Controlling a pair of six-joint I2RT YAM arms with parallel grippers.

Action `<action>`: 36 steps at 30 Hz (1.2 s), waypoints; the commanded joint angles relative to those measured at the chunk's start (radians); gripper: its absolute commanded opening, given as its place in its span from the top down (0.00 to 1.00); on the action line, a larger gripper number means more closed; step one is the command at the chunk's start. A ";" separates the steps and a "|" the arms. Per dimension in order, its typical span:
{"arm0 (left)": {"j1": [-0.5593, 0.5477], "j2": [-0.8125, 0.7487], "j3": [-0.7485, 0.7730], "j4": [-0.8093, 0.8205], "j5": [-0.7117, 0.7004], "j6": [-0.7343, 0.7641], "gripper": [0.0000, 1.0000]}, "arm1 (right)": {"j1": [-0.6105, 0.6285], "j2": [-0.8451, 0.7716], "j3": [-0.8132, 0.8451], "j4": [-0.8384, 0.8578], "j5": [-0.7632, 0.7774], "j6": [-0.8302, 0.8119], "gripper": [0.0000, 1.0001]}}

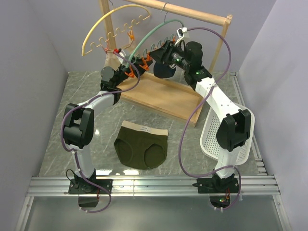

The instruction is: Clip the underwear to the hanger

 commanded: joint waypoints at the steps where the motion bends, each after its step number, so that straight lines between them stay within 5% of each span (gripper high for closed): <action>1: -0.015 -0.001 0.041 0.037 0.039 -0.008 1.00 | 0.011 0.022 0.022 0.020 0.019 0.031 0.39; 19: -0.019 0.000 0.043 0.035 0.050 0.001 1.00 | 0.062 0.015 0.020 -0.020 0.190 -0.066 0.40; 34: -0.025 0.002 0.044 0.051 0.096 0.010 1.00 | 0.054 0.056 0.069 -0.019 0.028 -0.024 0.49; 36: -0.024 0.002 0.046 0.054 0.104 0.012 1.00 | 0.053 0.061 0.071 -0.026 0.028 -0.033 0.57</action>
